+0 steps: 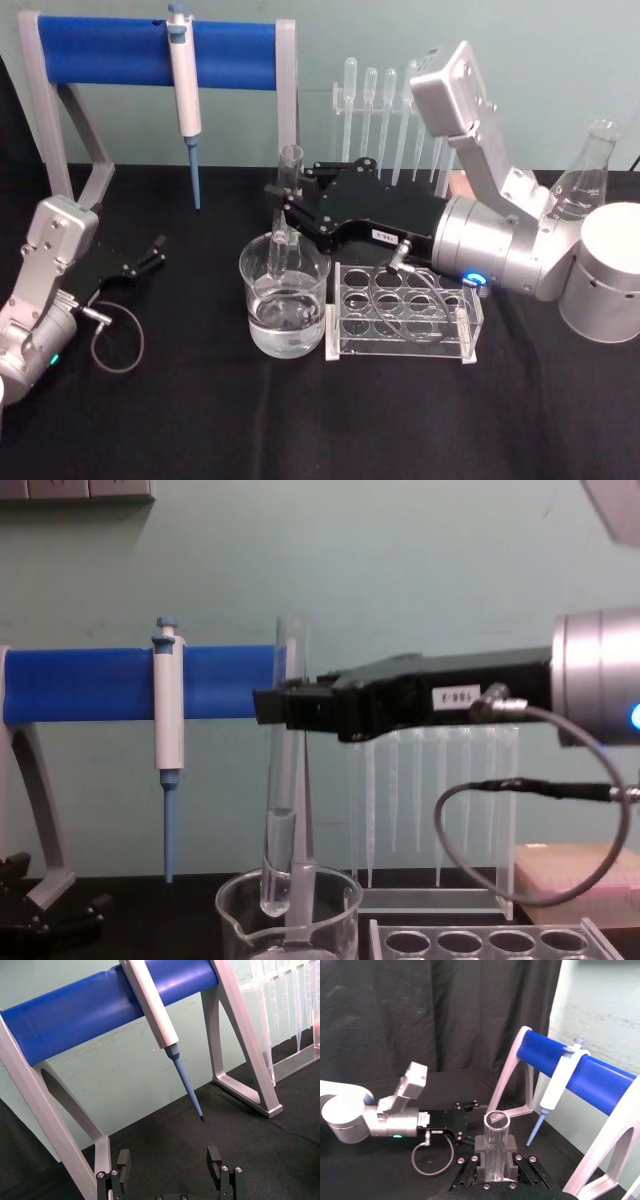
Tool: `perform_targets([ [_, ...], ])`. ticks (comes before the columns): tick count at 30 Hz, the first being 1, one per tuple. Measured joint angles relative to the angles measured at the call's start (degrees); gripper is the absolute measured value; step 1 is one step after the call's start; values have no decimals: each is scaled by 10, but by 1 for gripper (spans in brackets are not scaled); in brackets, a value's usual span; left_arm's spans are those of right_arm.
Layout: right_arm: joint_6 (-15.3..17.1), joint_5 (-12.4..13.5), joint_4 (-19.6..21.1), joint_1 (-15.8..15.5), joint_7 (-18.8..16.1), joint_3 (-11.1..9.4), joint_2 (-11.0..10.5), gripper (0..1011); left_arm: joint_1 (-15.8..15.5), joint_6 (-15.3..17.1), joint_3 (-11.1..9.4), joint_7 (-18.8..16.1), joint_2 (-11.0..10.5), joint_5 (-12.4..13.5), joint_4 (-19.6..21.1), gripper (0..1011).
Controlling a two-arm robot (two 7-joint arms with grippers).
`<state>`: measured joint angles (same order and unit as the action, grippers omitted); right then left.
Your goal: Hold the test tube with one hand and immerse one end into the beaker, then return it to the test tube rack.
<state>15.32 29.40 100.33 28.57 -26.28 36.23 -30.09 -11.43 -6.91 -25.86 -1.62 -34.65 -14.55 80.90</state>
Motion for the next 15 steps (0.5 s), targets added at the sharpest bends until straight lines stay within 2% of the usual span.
perform_targets([
  [15, -61, -53, -60, -28, 6, -4, 30, 238, 0, 0, 0, 0, 0, 0, 0, 1000],
])
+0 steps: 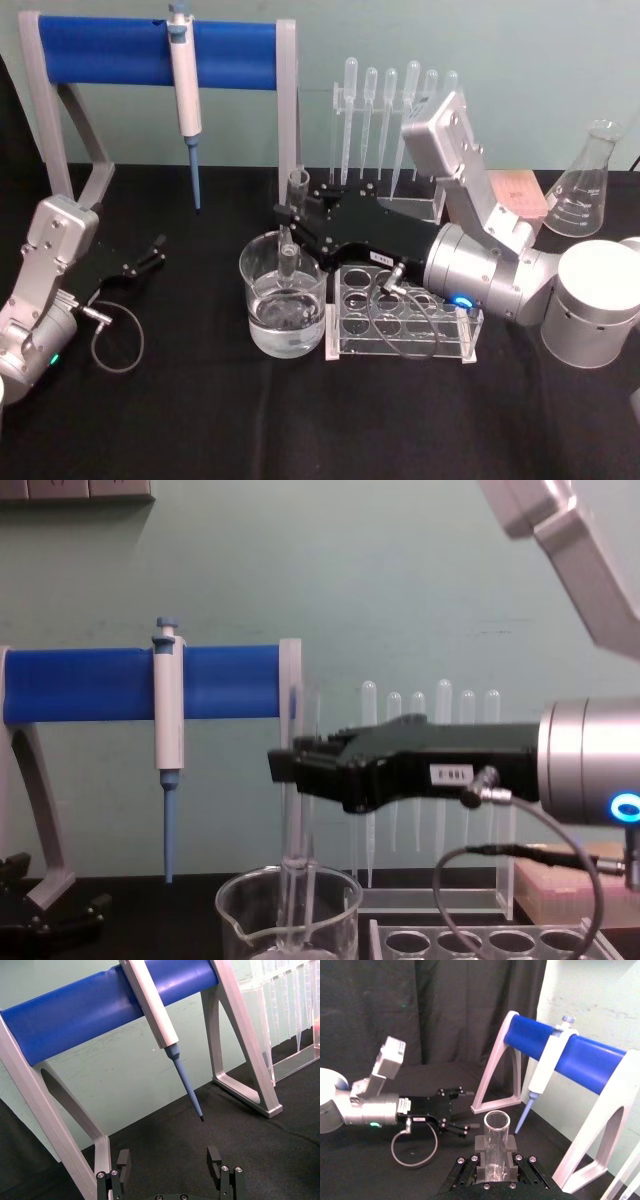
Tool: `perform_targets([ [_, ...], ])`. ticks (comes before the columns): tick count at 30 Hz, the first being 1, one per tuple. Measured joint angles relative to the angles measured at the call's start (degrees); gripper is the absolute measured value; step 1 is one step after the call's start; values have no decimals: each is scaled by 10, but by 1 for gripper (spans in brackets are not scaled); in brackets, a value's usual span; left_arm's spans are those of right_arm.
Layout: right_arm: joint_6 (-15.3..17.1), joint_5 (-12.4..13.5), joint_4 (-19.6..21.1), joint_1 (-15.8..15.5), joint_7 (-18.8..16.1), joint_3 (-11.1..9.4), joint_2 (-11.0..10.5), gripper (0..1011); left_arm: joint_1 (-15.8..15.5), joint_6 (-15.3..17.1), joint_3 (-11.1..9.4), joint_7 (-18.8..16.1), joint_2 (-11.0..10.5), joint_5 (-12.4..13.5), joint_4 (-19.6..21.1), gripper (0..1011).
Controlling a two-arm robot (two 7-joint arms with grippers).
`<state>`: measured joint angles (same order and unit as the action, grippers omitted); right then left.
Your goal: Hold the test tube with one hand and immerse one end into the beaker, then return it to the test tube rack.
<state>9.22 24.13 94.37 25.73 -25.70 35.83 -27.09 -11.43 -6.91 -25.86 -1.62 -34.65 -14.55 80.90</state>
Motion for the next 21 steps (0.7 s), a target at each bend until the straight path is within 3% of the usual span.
perform_targets([
  [21, -18, -32, -37, -33, -9, -14, 22, 239, 0, 0, 0, 0, 0, 0, 0, 1000],
])
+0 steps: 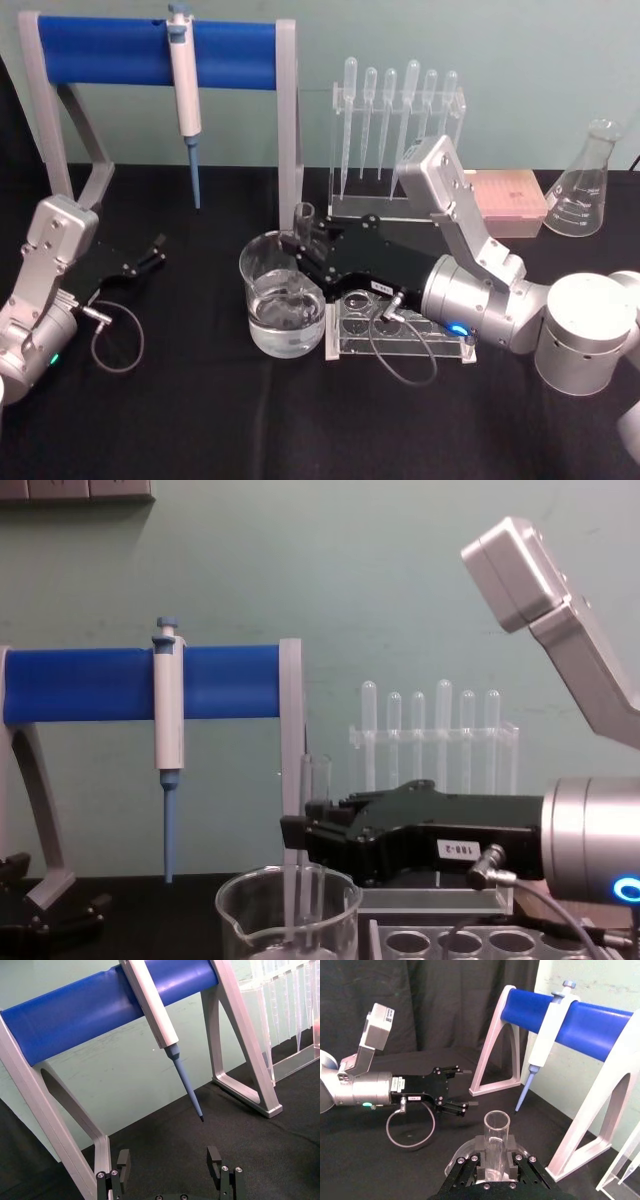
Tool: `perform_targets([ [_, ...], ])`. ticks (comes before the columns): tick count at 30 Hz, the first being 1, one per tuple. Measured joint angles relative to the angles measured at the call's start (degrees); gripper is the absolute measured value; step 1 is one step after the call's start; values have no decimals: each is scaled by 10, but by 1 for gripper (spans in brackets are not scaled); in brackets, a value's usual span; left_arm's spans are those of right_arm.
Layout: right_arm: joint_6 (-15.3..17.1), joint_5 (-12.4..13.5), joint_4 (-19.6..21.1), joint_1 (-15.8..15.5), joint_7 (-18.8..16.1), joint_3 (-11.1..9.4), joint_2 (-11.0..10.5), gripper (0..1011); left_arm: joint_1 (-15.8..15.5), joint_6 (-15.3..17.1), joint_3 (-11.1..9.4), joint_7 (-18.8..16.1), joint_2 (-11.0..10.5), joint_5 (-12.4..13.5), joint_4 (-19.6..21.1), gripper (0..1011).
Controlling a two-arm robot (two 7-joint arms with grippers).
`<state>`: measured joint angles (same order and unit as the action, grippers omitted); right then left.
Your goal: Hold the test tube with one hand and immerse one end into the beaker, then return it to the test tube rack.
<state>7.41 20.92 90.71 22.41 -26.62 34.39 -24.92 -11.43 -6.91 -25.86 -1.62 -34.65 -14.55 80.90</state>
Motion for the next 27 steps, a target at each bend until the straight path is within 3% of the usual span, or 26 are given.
perform_targets([
  [9, 2, -8, 1, -14, -10, -11, 1, 238, 0, 0, 0, 0, 0, 0, 0, 1000],
  [27, 2, -15, -2, -19, -18, -14, 7, 238, 0, 0, 0, 0, 0, 0, 0, 1000],
])
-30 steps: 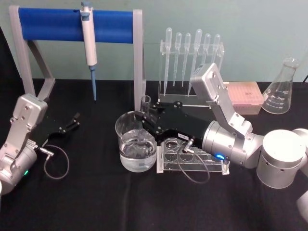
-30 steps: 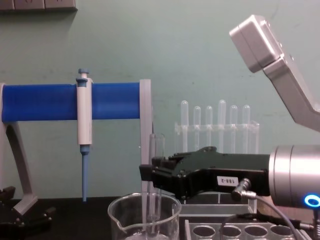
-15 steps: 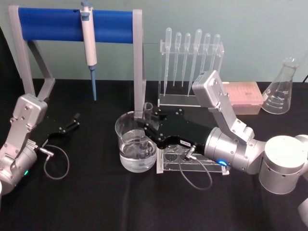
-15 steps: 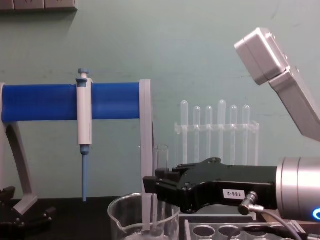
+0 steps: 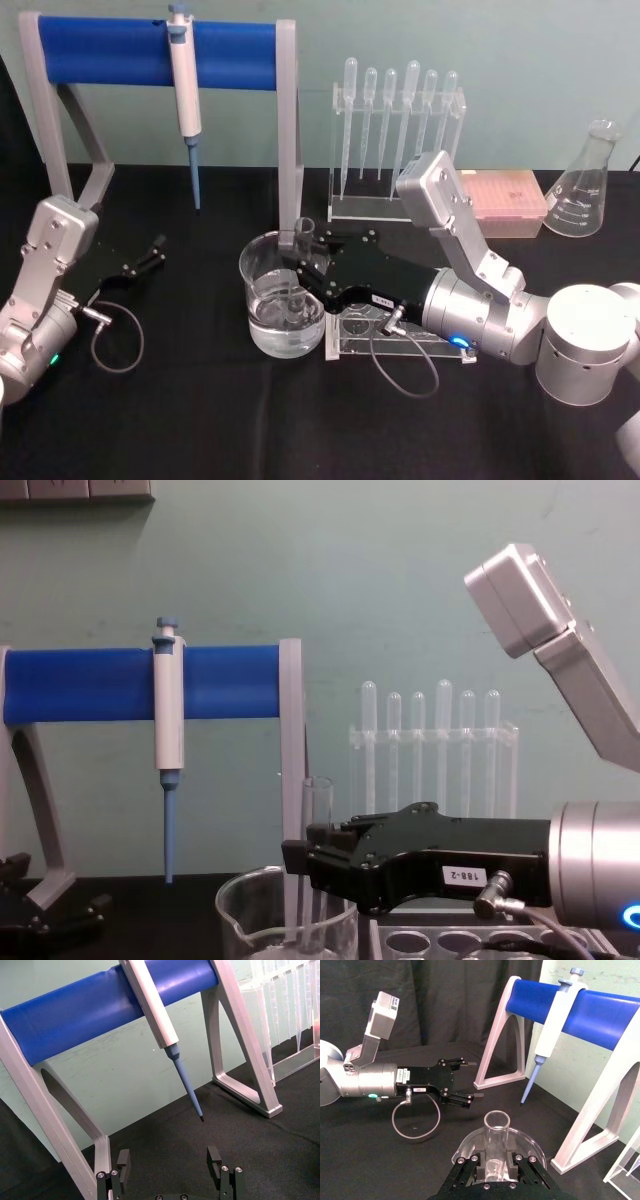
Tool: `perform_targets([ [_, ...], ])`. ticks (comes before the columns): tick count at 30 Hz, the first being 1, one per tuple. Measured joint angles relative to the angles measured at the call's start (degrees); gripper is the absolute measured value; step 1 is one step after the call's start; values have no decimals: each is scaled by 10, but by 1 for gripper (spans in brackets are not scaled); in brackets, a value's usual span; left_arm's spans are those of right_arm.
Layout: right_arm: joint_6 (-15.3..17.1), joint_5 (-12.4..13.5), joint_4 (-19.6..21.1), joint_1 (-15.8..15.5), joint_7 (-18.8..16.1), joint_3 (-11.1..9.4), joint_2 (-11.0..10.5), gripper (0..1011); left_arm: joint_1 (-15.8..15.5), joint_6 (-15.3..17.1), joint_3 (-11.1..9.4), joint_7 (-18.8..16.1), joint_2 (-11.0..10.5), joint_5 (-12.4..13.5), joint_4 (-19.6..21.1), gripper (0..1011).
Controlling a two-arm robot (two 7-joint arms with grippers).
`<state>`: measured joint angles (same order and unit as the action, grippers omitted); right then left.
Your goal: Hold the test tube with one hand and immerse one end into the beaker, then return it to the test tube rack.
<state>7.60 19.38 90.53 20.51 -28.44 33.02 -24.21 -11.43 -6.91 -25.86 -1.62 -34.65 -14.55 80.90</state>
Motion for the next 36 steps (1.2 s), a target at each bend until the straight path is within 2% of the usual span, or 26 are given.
perform_targets([
  [36, -1, 1, 0, 0, 1, 0, -1, 238, 0, 0, 0, 0, 0, 0, 0, 1000],
])
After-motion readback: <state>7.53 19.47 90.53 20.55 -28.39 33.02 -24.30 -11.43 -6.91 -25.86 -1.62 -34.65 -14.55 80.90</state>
